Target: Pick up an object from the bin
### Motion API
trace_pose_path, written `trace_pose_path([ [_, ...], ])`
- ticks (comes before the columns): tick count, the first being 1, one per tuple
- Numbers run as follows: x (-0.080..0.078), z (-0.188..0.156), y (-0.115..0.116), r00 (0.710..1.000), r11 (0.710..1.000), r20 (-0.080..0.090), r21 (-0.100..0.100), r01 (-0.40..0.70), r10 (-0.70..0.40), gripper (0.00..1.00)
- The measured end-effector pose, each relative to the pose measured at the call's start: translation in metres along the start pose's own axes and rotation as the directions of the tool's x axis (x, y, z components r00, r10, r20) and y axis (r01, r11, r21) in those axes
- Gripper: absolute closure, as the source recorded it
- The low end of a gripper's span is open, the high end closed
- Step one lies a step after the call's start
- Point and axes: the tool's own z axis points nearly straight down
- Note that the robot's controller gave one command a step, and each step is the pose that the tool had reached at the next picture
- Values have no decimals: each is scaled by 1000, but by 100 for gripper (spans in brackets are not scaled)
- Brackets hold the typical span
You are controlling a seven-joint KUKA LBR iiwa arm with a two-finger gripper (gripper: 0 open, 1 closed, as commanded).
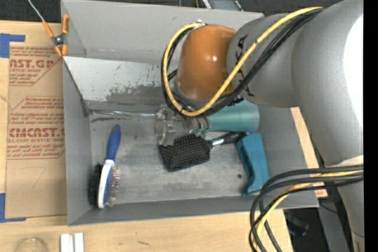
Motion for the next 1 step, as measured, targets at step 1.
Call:
trace_pose_path([
  [1, 1, 2, -3, 1000, 1000, -4, 2, -4, 4, 0],
])
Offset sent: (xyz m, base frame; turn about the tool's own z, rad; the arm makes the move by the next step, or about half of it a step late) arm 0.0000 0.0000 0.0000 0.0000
